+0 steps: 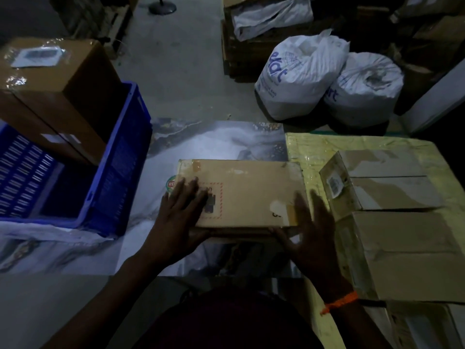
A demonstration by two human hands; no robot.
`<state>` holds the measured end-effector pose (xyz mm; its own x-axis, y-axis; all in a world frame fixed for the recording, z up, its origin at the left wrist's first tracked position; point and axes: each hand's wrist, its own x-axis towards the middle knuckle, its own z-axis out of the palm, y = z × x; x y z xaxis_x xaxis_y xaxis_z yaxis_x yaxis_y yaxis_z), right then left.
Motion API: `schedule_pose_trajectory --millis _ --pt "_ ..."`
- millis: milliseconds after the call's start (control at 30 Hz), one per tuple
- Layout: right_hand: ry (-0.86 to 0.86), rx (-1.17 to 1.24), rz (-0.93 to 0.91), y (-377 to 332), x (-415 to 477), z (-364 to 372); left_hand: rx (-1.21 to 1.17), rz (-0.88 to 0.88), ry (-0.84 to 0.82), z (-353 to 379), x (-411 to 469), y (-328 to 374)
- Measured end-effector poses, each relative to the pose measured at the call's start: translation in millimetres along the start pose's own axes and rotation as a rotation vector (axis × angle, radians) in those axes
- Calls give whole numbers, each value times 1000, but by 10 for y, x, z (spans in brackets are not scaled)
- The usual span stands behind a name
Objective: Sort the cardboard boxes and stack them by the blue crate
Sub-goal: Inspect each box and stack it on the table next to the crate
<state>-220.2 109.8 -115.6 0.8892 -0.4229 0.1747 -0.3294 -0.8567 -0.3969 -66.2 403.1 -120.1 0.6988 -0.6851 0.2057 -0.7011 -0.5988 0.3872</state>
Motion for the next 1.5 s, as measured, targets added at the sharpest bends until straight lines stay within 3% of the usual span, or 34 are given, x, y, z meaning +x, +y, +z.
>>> schedule_pose_trajectory --millis 100,167,400,500,600,700,867,967,1033,1133,1233,1333,1500 --pt "-32 377 265 136 -126 -137 -325 -165 121 34 -169 -11" --pt "-92 543 314 97 -90 -126 -422 -241 146 -8 -167 66" --pt "112 525 229 -49 633 -288 -462 -487 283 -398 213 105" --pt "74 410 165 -23 988 -210 -418 -586 256 -424 413 11" --pt "20 375 215 116 1190 43 -425 -602 272 -286 551 -107" --pt "-6 380 290 184 1230 197 -416 -592 264 -162 684 -213" --pt "-173 414 357 296 1203 376 -221 -342 -77 100 753 -193" --pt "-228 421 396 351 1238 425 -13 -195 -177 326 551 -93" --pt "-270 377 324 366 1338 371 99 -32 -227 413 338 9" --pt "-385 220 42 359 1551 279 135 125 -286 526 134 -12" --pt "-508 96 -31 309 1681 262 219 173 -252 481 211 -142" --pt "-428 47 36 398 1633 340 237 168 -127 310 424 -262" --pt "-225 149 279 336 1067 378 209 -73 -32 219 648 -460"
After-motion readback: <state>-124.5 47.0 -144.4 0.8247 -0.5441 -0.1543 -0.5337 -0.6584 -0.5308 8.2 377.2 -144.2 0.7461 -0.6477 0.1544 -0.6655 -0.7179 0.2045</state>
